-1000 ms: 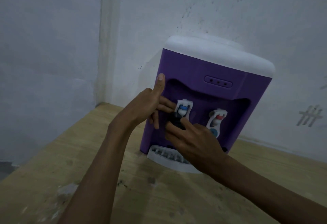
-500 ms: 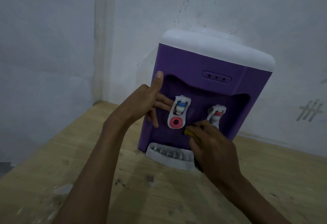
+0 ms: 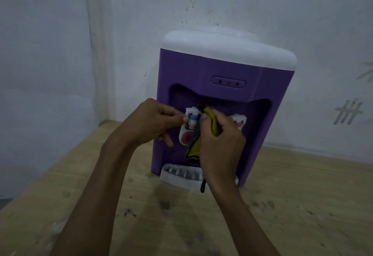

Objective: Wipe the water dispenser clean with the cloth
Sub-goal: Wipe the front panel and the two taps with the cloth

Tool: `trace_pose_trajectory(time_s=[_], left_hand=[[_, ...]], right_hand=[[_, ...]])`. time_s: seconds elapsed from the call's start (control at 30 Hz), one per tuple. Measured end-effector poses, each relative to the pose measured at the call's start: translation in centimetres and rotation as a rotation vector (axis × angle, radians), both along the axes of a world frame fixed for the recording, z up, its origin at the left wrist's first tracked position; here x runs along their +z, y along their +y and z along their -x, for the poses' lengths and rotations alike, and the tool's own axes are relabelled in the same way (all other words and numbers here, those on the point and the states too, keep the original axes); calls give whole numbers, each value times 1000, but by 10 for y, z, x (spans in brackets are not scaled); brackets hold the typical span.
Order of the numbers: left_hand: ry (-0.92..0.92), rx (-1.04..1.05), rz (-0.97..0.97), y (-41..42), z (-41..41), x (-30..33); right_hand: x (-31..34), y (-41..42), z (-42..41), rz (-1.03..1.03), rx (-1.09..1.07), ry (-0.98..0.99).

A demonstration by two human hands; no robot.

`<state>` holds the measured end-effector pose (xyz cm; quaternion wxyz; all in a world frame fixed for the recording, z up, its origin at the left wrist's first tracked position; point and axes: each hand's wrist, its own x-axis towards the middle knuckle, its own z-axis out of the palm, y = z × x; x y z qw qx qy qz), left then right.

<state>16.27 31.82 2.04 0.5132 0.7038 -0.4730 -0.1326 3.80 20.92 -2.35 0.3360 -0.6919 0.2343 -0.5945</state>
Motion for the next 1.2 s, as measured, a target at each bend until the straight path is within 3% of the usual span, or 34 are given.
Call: trace_pose_trajectory(time_s=[0.27,0.47,0.63,0.8,1.0,1.2], left_hand=[[-31,34,7,-2,3,0],[-31,36,6,-2,3,0],[-59,60,-26,-4,3,2],[-73,62,-27,-5,4,4],[-87,76,-50,-5,5,4],[-88,65,-42,-4,7,3]], right_hand=[[-39,9,8,-216,72,51],[-19,7,9,-260,79,-10],[-48,28,14,-431,152,39],[-31,18,19,-499,158,-24],[-47,44,14,-768,315,32],[-36,45,4,-1030,297,-189]])
